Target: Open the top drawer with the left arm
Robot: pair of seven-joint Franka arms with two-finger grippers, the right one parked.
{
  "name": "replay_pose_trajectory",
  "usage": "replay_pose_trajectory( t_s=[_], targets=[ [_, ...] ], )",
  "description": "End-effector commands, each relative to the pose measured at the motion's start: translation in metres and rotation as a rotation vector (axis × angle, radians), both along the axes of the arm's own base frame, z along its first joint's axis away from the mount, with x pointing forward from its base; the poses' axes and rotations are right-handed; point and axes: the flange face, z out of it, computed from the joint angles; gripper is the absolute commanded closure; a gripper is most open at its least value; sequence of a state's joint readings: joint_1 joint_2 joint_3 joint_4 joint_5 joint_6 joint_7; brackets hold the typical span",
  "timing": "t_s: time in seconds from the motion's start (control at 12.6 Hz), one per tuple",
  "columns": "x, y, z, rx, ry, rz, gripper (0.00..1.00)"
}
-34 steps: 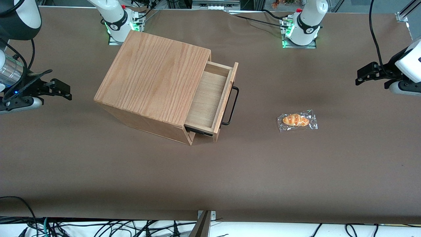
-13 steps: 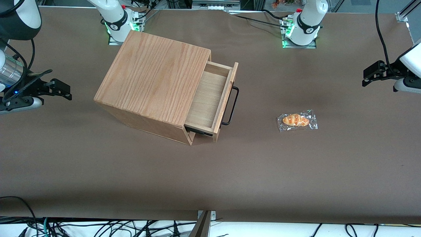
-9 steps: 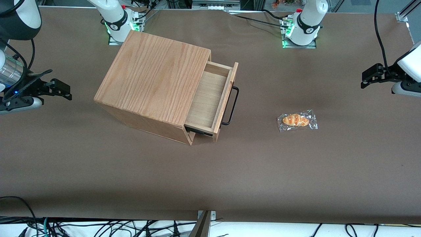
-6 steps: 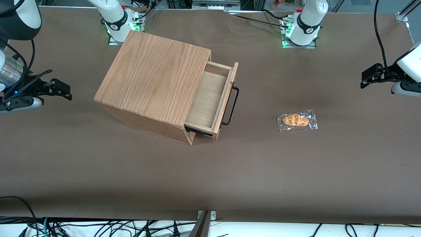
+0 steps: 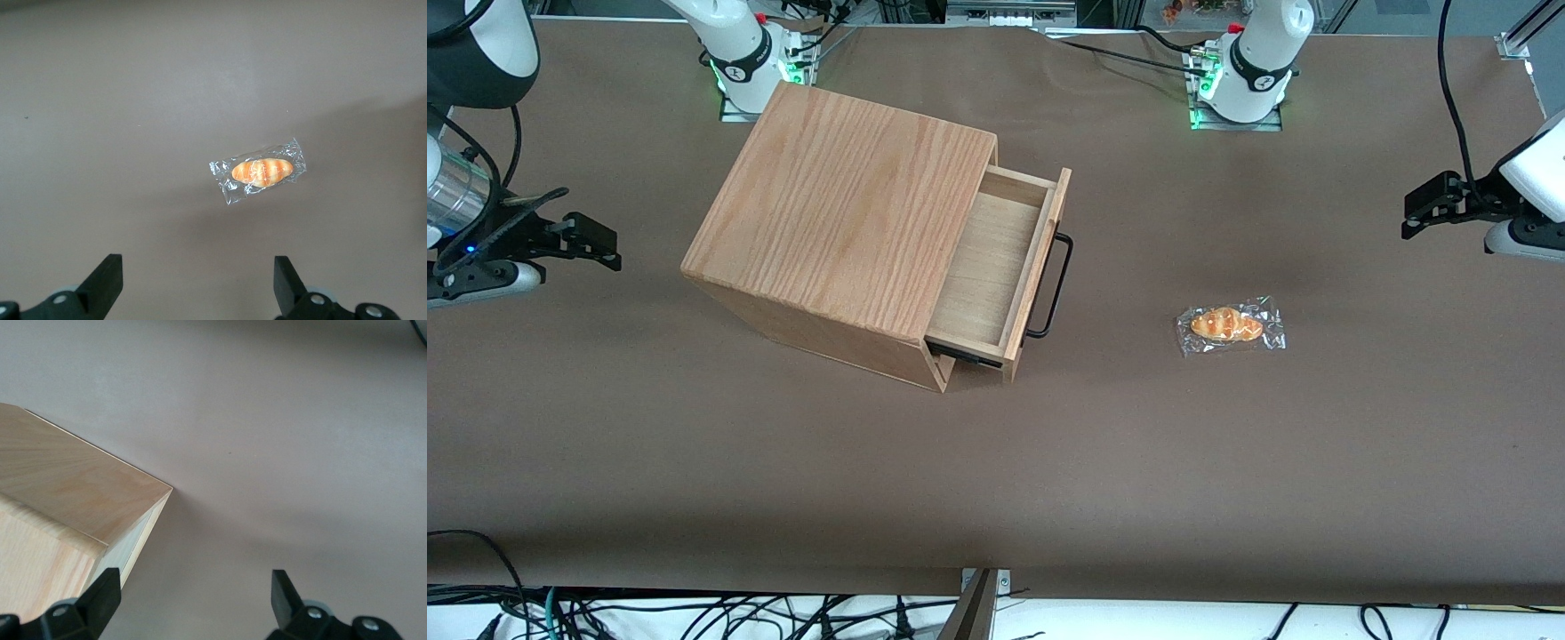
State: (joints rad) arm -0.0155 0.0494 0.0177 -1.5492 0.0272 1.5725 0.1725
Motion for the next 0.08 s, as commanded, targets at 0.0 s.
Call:
replay_pose_trajectory(
  t_s=[0.0],
  targets=[
    [0.0013,-0.0010,0.0014,0.018,-0.009,-0.016,0.00]
  ],
)
